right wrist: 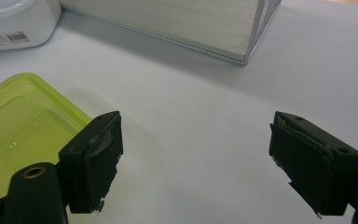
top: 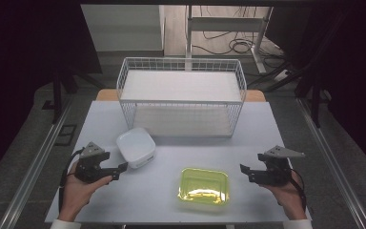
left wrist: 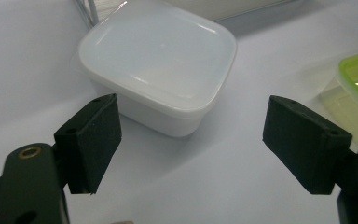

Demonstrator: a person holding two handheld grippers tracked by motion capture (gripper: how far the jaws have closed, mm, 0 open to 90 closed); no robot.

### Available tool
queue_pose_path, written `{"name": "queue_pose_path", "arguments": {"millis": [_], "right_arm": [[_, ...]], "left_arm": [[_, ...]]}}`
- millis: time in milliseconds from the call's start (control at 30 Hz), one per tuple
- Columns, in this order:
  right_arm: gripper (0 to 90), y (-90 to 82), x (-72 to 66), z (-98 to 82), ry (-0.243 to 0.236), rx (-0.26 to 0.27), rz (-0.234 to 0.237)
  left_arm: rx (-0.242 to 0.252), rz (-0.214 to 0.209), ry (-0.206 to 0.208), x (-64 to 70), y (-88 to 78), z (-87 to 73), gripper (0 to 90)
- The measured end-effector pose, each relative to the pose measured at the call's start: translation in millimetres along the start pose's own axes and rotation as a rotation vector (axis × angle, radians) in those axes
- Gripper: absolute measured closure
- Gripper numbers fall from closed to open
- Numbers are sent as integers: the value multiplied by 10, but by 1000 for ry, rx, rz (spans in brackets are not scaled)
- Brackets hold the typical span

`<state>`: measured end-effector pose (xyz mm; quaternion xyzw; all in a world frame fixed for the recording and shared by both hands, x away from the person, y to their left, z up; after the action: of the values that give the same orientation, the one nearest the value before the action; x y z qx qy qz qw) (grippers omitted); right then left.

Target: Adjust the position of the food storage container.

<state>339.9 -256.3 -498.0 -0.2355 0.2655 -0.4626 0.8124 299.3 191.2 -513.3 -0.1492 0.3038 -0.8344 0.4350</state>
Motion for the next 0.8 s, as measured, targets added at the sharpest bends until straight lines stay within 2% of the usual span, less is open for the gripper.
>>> {"name": "queue_pose_path", "arguments": {"millis": [133, 267, 433, 600, 800], "right_arm": [[195, 18, -18, 2, -9, -10, 10], [217, 68, -38, 4, -15, -35, 36], [238, 89, -40, -28, -20, -68, 32], [301, -27, -169, -46, -45, -90, 44], [370, -46, -251, -57, -52, -128, 60]], "left_arm": [[10, -13, 5, 38, -5, 35, 188], [3, -6, 12, 29, 8, 42, 182], [-1, 2, 4, 10, -11, 32, 179], [-11, 5, 3, 7, -31, 19, 179], [-7, -5, 6, 24, -41, 49, 178]]}}
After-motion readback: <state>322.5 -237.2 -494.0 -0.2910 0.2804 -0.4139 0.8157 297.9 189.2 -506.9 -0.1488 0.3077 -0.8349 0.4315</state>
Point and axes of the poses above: each handheld gripper's, and its own axes: y roughly forward along the jaws, z roughly out of its top, x roughly to its right, the point moved 8 cm from there along y, roughly forward along the jaws, and after that the axes turned 13 degrees about y, right-handed, at the moved point
